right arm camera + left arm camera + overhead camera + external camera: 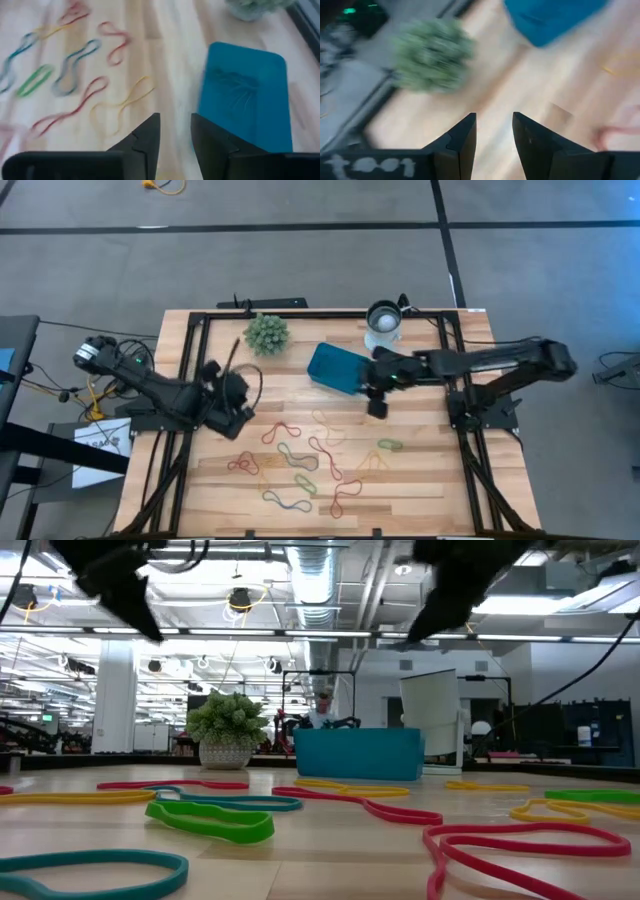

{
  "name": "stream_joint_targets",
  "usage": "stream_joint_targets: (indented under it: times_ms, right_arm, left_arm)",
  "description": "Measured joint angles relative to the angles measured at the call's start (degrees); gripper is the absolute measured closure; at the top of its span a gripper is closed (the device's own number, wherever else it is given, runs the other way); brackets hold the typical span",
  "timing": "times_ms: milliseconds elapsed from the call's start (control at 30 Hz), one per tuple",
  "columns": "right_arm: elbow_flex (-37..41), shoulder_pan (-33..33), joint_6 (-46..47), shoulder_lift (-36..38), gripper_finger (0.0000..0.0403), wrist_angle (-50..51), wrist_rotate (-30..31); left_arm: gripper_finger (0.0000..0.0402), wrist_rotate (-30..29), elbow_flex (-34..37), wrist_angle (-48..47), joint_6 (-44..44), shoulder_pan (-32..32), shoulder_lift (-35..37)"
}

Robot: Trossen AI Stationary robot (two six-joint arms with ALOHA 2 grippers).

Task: Pick and place items into bin
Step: Put the red rubber band into the blue bin

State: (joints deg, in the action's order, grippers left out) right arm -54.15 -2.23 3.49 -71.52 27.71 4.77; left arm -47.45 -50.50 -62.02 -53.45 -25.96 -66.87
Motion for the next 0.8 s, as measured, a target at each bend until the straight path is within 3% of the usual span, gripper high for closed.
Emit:
stream_joint_targets:
  times_ms: [200, 400, 600, 800]
  right_arm:
    - [0.0, -6.85, 1.49, 8.44, 0.03, 3.0, -0.17]
    - [2.87, -13.3, 1.16, 11.68, 0.03, 2.25, -0.35]
    - [8.34, -16.44, 4.57, 10.91, 0.03, -2.73, -0.26]
    - [9.77, -17.39, 6.56, 8.11, 0.03, -4.13, -0.25]
  left_arm:
    - [0.0283, 3.28, 13.55, 19.98, -3.53, -4.79, 0.58]
    - [0.0283, 16.63, 20.44, 35.85, -5.72, -6.6, 0.39]
    - [0.0283, 27.23, 20.17, 37.13, -6.14, -8.87, 0.35]
    - [0.0283, 39.43, 19.87, 36.33, -19.24, -10.07, 0.35]
